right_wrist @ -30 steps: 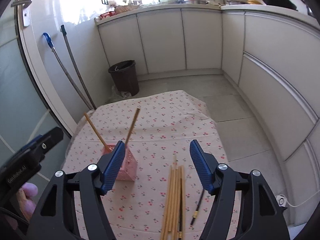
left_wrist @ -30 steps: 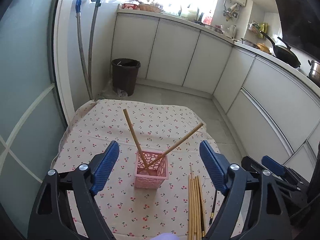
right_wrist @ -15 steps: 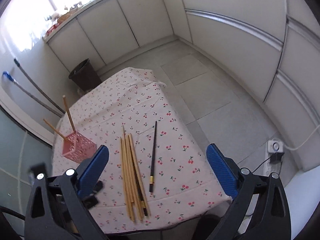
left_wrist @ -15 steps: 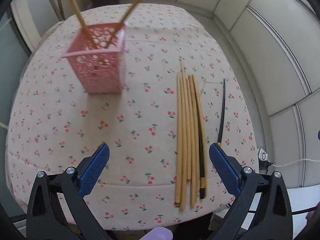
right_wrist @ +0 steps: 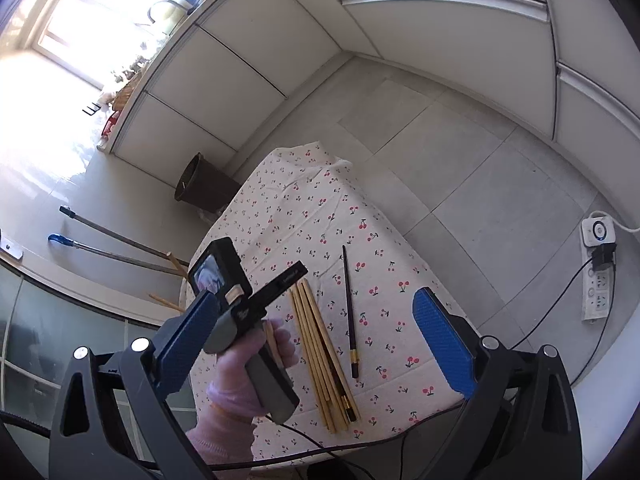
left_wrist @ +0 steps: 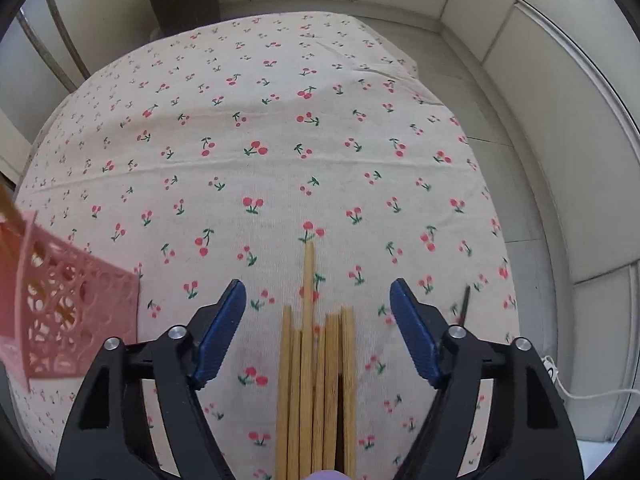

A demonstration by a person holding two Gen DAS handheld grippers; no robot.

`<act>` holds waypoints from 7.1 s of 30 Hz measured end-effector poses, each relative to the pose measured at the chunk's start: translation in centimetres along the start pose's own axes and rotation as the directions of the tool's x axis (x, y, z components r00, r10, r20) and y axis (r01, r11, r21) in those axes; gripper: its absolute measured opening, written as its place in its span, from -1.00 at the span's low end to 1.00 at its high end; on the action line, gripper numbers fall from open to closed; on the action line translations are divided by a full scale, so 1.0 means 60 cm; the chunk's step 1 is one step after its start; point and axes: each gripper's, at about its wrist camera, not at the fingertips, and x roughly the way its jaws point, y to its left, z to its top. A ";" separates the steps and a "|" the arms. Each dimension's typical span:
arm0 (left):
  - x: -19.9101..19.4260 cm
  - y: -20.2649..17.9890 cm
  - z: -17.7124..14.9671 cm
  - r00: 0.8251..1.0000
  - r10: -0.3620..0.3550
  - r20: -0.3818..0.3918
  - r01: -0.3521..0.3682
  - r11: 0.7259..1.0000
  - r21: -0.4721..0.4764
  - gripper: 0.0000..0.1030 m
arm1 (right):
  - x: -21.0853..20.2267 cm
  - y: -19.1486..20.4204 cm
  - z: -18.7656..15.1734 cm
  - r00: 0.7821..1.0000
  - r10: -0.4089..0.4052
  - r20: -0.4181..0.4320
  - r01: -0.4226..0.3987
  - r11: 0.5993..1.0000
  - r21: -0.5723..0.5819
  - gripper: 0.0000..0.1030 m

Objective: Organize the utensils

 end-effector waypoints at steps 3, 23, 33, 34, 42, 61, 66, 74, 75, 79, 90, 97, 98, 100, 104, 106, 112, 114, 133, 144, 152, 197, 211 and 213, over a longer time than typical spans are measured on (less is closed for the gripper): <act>0.031 0.005 0.018 0.999 0.024 -0.033 -0.025 0.999 -0.025 -0.15 | 0.003 -0.011 0.007 1.000 0.006 -0.011 -0.005 1.000 0.027 0.85; -0.228 0.026 -0.127 0.920 -0.164 0.355 0.116 0.981 0.153 -0.93 | 0.128 -0.003 -0.009 0.984 -0.108 -0.144 0.094 0.990 -0.104 0.85; -0.396 0.142 -0.258 0.854 -0.290 0.432 0.202 0.950 0.238 -0.93 | 0.303 0.070 -0.070 0.944 -0.144 -0.298 0.061 0.960 -0.272 -0.16; -0.407 0.151 -0.267 0.846 -0.302 0.439 0.211 0.947 0.244 -0.93 | 0.315 0.078 -0.070 0.944 -0.147 -0.296 0.061 0.959 -0.278 -0.28; -0.451 0.214 -0.292 0.798 -0.341 0.497 0.243 0.937 0.252 -0.93 | 0.393 0.114 -0.075 0.926 -0.290 -0.243 0.179 0.901 -0.394 -0.55; -0.475 0.263 -0.290 0.773 -0.344 0.533 0.279 0.939 0.203 -0.93 | 0.482 0.117 -0.075 0.874 -0.426 -0.234 0.280 0.835 -0.474 -0.58; -0.472 0.273 -0.287 0.779 -0.332 0.532 0.279 0.943 0.180 -0.93 | 0.493 0.130 -0.089 0.864 -0.462 -0.202 0.304 0.797 -0.522 -0.64; -0.474 0.282 -0.286 0.780 -0.309 0.544 0.270 0.951 0.153 -0.93 | 0.439 0.149 -0.095 0.914 -0.383 -0.136 0.265 0.816 -0.514 -0.85; -0.477 0.284 -0.287 0.778 -0.307 0.549 0.270 0.951 0.150 -0.93 | 0.419 0.158 -0.096 0.924 -0.362 -0.120 0.252 0.816 -0.520 -0.85; -0.482 0.291 -0.291 0.774 -0.302 0.557 0.270 0.952 0.142 -0.93 | 0.341 0.183 -0.104 0.951 -0.301 -0.067 0.219 0.813 -0.540 -0.85; -0.501 0.316 -0.284 0.761 -0.277 0.587 0.292 0.954 0.072 -0.93 | 0.122 0.215 -0.138 0.997 -0.070 0.021 0.070 0.824 -0.562 -0.85; -0.543 0.317 -0.261 0.724 -0.243 0.646 0.276 0.960 0.052 -0.93 | 0.040 0.260 -0.125 0.994 0.071 0.085 -0.012 0.833 -0.553 -0.85; -0.551 0.317 -0.252 0.717 -0.237 0.655 0.273 0.961 0.048 -0.93 | 0.034 0.268 -0.120 0.992 0.088 0.091 -0.024 0.834 -0.551 -0.85; -0.564 0.318 -0.233 0.704 -0.223 0.674 0.266 0.963 0.041 -0.93 | 0.020 0.289 -0.107 0.986 0.129 0.105 -0.052 0.837 -0.544 -0.85; -0.588 0.322 -0.183 0.671 -0.187 0.718 0.256 0.967 0.012 -0.93 | 0.000 0.328 -0.082 0.972 0.193 0.135 -0.091 0.836 -0.542 -0.85; -0.591 0.328 -0.158 0.661 -0.167 0.731 0.259 0.966 -0.014 -0.92 | -0.002 0.347 -0.070 0.964 0.224 0.142 -0.115 0.834 -0.539 -0.85; -0.554 0.339 -0.090 0.671 -0.122 0.731 0.257 0.963 -0.075 -0.93 | 0.021 0.376 -0.052 0.957 0.259 0.131 -0.154 0.836 -0.526 -0.85; -0.531 0.342 -0.075 0.679 -0.120 0.724 0.264 0.961 -0.088 -0.90 | 0.038 0.381 -0.049 0.960 0.253 0.122 -0.156 0.840 -0.520 -0.85; -0.578 0.405 -0.130 0.659 -0.066 0.749 0.308 0.933 -0.188 -0.17 | 0.148 0.413 -0.055 0.979 0.174 0.111 -0.100 0.870 -0.483 -0.85; -0.506 0.379 -0.099 0.758 -0.110 0.643 0.274 0.948 -0.161 -0.11 | 0.234 0.421 -0.089 0.987 0.160 0.005 -0.137 0.856 -0.499 -0.42; -0.490 0.342 -0.111 0.798 -0.095 0.595 0.208 0.970 -0.124 0.09 | 0.172 0.413 -0.122 0.995 0.084 0.059 -0.034 0.811 -0.584 -0.35; -0.187 0.169 -0.228 0.993 -0.097 0.060 0.092 0.993 0.077 0.86 | 0.028 0.014 -0.091 0.976 -0.208 -0.066 0.193 0.964 -0.185 0.82; -0.100 0.012 -0.169 0.994 -0.064 0.091 0.049 0.986 0.162 0.68 | 0.021 -0.037 -0.062 0.991 -0.040 -0.125 0.043 0.999 0.021 0.82; -0.088 0.006 -0.143 0.993 -0.064 0.102 0.049 0.987 0.151 0.49 | 0.025 -0.040 -0.060 0.990 -0.021 -0.141 0.027 0.999 0.042 0.82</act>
